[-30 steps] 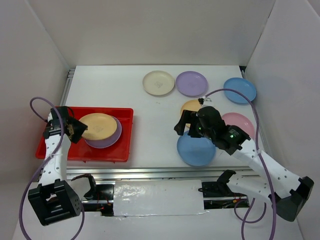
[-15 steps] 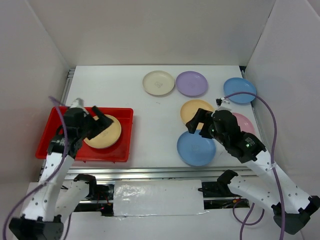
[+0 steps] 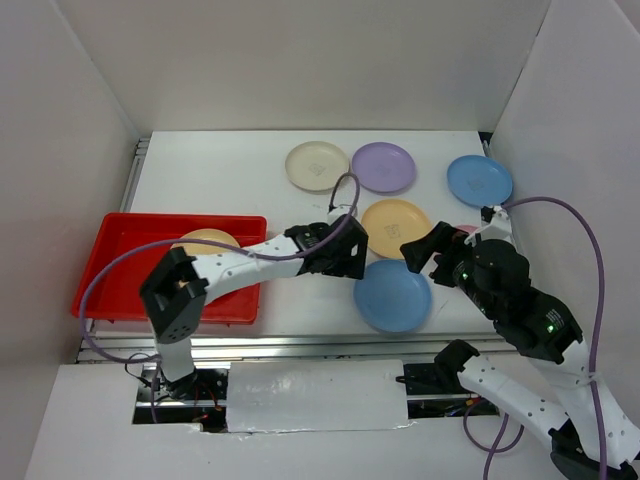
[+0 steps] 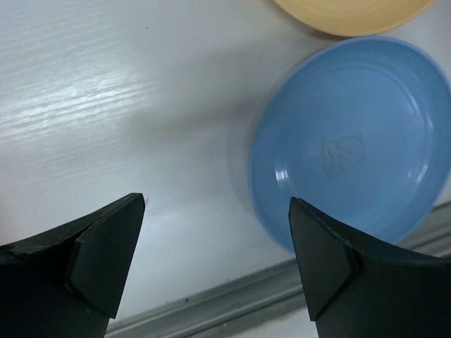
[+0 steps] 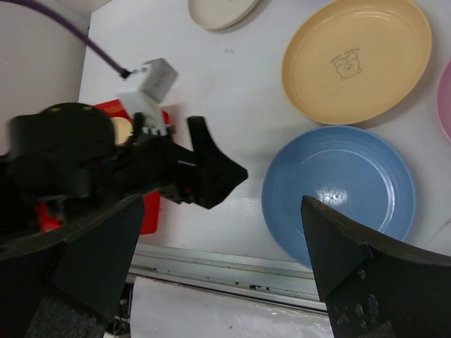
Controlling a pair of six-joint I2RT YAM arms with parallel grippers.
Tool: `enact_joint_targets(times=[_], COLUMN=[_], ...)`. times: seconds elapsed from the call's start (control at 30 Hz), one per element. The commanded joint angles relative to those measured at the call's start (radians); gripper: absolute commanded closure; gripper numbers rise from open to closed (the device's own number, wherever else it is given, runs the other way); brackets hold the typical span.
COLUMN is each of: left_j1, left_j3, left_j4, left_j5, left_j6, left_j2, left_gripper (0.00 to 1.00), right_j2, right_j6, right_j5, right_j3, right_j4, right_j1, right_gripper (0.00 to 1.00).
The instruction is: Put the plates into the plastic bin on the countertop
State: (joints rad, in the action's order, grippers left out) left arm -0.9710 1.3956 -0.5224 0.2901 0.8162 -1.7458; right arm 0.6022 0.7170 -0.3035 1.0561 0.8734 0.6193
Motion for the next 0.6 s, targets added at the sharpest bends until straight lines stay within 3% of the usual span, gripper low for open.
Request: enact_joint_targets(times=[0.0,0.2,0.33,0.43,0.57], left_j1=[-0.024,-0.043,-0.043,-0.049,-0.043], left_j3=[0.083,0.151,0.194,0.198,0.129], left_j4=[0.021,0.045,0.026,0.009,0.047], left_j5=[0.027,0.015,0.02,0.046,0.043], left_j6=[-0.008,0.003,0.006,0.02,0.035], left_j2=[-0.102,-0.242,-0.311,-0.327,-0.31], left_gripper=[0.04,0.11,0.21,0.51,0.5], right_j2=[-0.005,-0.016,-0.015,-0.013,-0.021], right_j6=[-0.01,-0.022,-0.028,-0.031,-0.034], right_j5=[-0.031,-0.003,0.003,0.006,0.004], right_j3=[0.041,0.035,0.03,0.031,0.045], right_j4=[0.064,0.058,0.049,0.055,0.055], right_j1=[-0.006,-0.006,-0.006,-0.007,-0.007], right_gripper=[0.0,0.0,0.0,0.0,0.0])
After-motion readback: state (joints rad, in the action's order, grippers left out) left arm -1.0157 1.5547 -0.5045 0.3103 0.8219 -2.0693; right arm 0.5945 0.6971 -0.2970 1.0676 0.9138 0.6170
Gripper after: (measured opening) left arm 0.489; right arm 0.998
